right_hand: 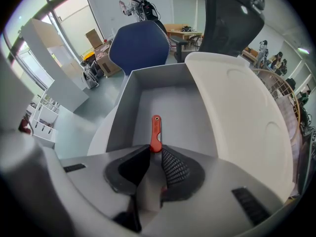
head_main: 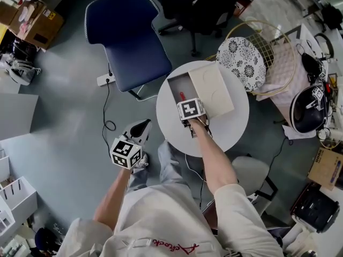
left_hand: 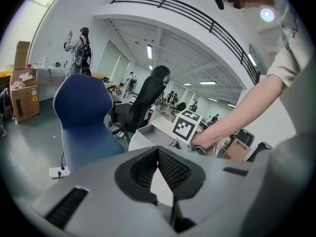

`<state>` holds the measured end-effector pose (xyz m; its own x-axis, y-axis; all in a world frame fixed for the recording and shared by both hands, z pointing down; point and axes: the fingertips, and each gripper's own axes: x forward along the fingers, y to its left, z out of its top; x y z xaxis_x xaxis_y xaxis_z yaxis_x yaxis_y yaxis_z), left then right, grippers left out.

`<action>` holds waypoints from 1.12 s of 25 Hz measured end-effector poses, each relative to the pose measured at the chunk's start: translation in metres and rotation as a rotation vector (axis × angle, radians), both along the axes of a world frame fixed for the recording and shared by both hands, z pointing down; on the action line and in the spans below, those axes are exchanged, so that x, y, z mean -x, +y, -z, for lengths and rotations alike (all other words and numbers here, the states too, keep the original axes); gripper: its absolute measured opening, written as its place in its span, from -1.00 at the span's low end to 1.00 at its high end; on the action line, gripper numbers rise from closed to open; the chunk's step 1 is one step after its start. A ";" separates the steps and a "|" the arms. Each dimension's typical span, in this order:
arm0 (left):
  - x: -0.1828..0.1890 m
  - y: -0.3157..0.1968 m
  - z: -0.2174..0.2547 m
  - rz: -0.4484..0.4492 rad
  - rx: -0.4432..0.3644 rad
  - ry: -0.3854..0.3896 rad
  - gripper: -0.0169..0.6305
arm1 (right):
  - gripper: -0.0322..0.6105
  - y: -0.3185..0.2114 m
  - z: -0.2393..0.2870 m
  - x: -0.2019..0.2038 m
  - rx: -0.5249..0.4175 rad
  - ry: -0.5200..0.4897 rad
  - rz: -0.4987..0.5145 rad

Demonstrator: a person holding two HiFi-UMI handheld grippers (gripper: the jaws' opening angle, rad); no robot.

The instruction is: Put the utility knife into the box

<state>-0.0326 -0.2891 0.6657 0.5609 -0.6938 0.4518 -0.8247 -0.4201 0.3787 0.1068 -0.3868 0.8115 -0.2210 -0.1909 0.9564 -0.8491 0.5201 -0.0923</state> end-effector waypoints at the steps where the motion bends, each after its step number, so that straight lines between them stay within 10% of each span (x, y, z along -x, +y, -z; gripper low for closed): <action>1: 0.000 0.000 0.000 -0.003 0.000 -0.001 -0.91 | -0.64 0.000 0.000 0.001 0.002 -0.006 0.004; 14: -0.007 0.003 0.003 -0.024 0.001 0.005 -0.91 | -0.35 0.001 0.015 0.001 -0.033 -0.062 -0.004; 19: -0.007 0.003 0.006 -0.032 -0.007 0.008 -0.91 | -0.82 -0.005 0.028 -0.004 -0.154 -0.044 -0.022; 28: -0.013 0.000 0.015 -0.055 -0.016 0.011 -0.91 | -0.85 -0.011 0.049 0.003 -0.247 -0.116 -0.038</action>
